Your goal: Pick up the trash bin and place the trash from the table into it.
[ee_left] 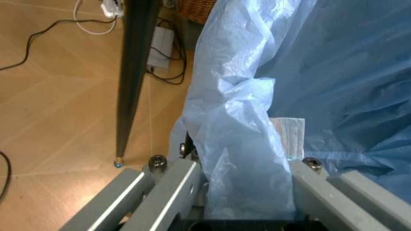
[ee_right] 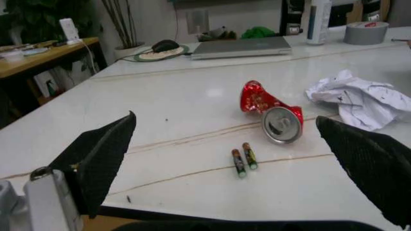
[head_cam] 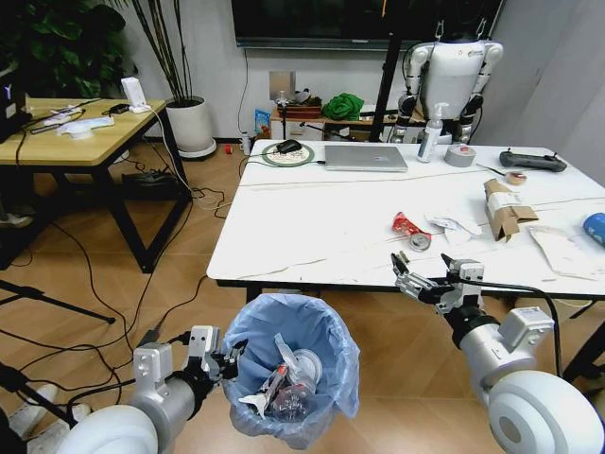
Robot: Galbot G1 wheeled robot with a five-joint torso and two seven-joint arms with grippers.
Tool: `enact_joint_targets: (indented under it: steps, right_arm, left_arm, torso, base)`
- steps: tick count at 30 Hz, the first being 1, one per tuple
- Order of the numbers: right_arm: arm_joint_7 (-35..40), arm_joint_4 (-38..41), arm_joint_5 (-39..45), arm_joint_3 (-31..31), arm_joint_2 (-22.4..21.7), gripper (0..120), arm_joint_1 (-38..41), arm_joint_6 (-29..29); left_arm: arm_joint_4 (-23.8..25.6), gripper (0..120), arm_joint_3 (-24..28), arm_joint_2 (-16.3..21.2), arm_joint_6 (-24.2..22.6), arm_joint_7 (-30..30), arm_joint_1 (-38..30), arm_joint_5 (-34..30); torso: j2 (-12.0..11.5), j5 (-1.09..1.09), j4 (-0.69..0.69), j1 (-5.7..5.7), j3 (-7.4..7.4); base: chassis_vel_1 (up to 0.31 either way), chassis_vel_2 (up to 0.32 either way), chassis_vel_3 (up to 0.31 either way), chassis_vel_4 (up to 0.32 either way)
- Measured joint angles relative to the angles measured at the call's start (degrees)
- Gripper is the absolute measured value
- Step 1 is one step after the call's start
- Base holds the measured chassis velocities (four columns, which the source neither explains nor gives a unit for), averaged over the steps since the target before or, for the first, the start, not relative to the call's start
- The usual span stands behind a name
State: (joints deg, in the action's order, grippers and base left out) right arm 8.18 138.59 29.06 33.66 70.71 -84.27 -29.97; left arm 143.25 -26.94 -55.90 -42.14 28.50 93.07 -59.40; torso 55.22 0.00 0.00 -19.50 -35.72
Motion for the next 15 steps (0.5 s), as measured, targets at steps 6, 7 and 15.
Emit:
enact_joint_targets:
  steps: [6,7,15]
  right_arm:
    - [2.27,-3.23,4.88,0.12,-3.28,100,3.06,0.46]
    - [2.37,-4.35,7.05,0.33,-4.78,100,4.12,0.6]
    - [0.74,-10.47,16.96,1.08,-12.65,100,9.24,-0.52]
  left_arm:
    - [0.0,2,-0.27,0.03,0.0,-0.28,0.0,-0.21]
    - [0.0,2,-0.26,0.05,0.0,-0.31,0.0,-0.22]
    - [0.0,2,-0.25,0.17,0.0,-0.31,0.25,-0.17]
  torso:
    - [0.0,0.0,-0.02,0.0,0.0]
    - [0.0,0.02,-0.02,0.0,0.0]
    - [0.0,0.02,0.0,0.0,0.0]
  base:
    - [-0.127,-0.134,0.118,0.123]
    - [-0.113,-0.102,0.114,0.098]
    - [-0.041,-0.039,0.045,0.037]
